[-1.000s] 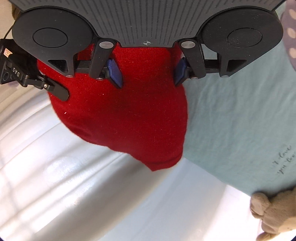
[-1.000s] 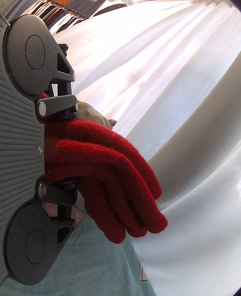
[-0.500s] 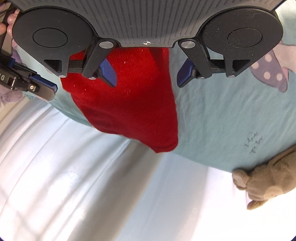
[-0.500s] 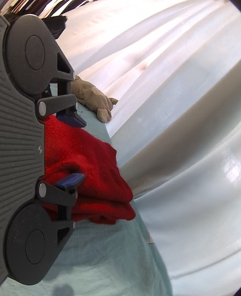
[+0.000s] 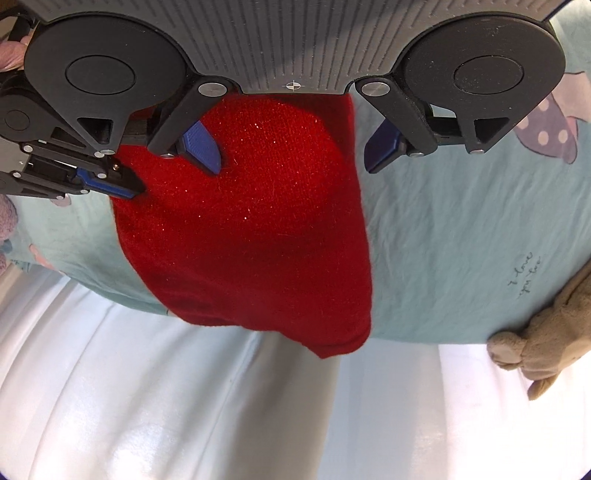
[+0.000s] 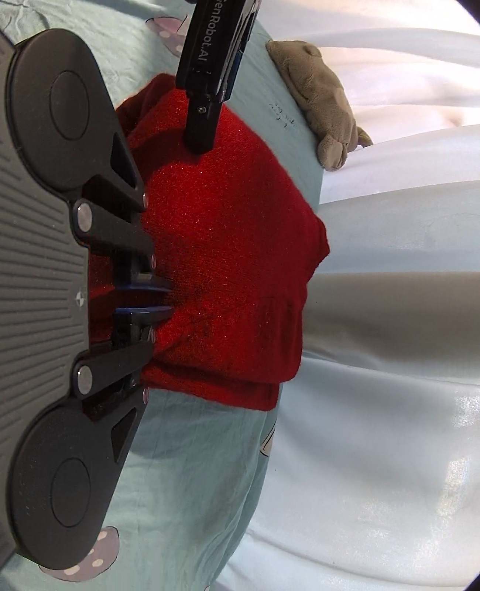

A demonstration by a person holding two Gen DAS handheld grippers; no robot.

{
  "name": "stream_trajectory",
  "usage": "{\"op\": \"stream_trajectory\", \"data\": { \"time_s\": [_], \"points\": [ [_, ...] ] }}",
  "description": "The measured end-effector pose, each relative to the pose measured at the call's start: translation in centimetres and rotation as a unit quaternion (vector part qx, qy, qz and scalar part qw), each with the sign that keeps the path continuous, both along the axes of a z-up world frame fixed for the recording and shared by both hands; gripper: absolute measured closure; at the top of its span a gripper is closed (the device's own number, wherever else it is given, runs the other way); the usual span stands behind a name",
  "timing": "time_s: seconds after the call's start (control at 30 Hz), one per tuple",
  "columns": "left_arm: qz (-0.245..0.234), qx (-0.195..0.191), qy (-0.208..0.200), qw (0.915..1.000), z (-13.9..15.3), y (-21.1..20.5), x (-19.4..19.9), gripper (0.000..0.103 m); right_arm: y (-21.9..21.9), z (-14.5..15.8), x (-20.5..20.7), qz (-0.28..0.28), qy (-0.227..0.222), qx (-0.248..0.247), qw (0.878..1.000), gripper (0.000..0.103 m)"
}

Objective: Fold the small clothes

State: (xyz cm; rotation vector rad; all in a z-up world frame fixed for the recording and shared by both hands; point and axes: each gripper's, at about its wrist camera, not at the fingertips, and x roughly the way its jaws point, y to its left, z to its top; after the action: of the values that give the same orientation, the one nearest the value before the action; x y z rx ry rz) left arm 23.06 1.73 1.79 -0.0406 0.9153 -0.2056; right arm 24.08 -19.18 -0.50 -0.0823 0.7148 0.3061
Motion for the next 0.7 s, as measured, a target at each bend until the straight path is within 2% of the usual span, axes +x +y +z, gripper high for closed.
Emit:
{"op": "stream_trajectory", "data": {
  "time_s": [0.23, 0.3, 0.37, 0.4, 0.43, 0.47, 0.5, 0.6, 0.63, 0.67, 0.7],
  "points": [
    [0.005, -0.007, 0.009, 0.9999, -1.3, -0.4, 0.3, 0.005, 0.3, -1.1, 0.8, 0.003, -0.011, -0.028, 1.0, 0.099],
    [0.01, -0.014, 0.009, 0.9998, -0.5, 0.5, 0.2, 0.006, 0.3, -0.5, 1.0, 0.006, -0.001, -0.021, 1.0, 0.099],
    [0.017, -0.021, -0.008, 0.9996, 1.0, 1.3, -0.3, 0.007, -0.3, 1.0, 0.8, 0.01, 0.008, 0.014, 1.0, 0.097],
    [0.025, -0.025, -0.022, 0.9991, 1.9, 1.9, -0.4, 0.007, -0.8, 1.9, 0.8, 0.01, 0.007, 0.043, 0.999, 0.092],
    [0.034, -0.026, -0.032, 0.9986, 2.6, 2.2, -0.3, 0.007, -1.4, 2.8, 0.7, 0.007, -0.005, 0.075, 0.997, 0.082],
    [0.047, -0.023, -0.045, 0.9976, 3.3, 2.6, 0.1, 0.007, -1.7, 3.6, 0.8, -0.001, -0.021, 0.095, 0.995, 0.074],
    [0.06, -0.015, -0.054, 0.9966, 3.7, 2.8, 0.7, 0.007, -1.7, 4.2, 1.2, -0.018, -0.041, 0.1, 0.994, 0.062],
    [0.117, 0.007, -0.062, 0.9911, 3.9, 3.2, 3.3, 0.007, -0.4, 5.0, 3.5, -0.052, -0.073, 0.084, 0.992, 0.062],
    [0.137, 0.002, -0.065, 0.9885, 3.8, 3.4, 4.3, 0.007, 0.0, 5.2, 4.5, -0.06, -0.078, 0.103, 0.99, 0.059],
    [0.157, -0.005, -0.061, 0.9857, 3.6, 3.7, 5.2, 0.007, 0.1, 5.3, 5.6, -0.066, -0.084, 0.134, 0.985, 0.053],
    [0.179, -0.015, -0.06, 0.9819, 3.3, 3.9, 6.0, 0.007, 0.3, 5.3, 6.5, -0.075, -0.094, 0.156, 0.98, 0.037]
  ]
}}
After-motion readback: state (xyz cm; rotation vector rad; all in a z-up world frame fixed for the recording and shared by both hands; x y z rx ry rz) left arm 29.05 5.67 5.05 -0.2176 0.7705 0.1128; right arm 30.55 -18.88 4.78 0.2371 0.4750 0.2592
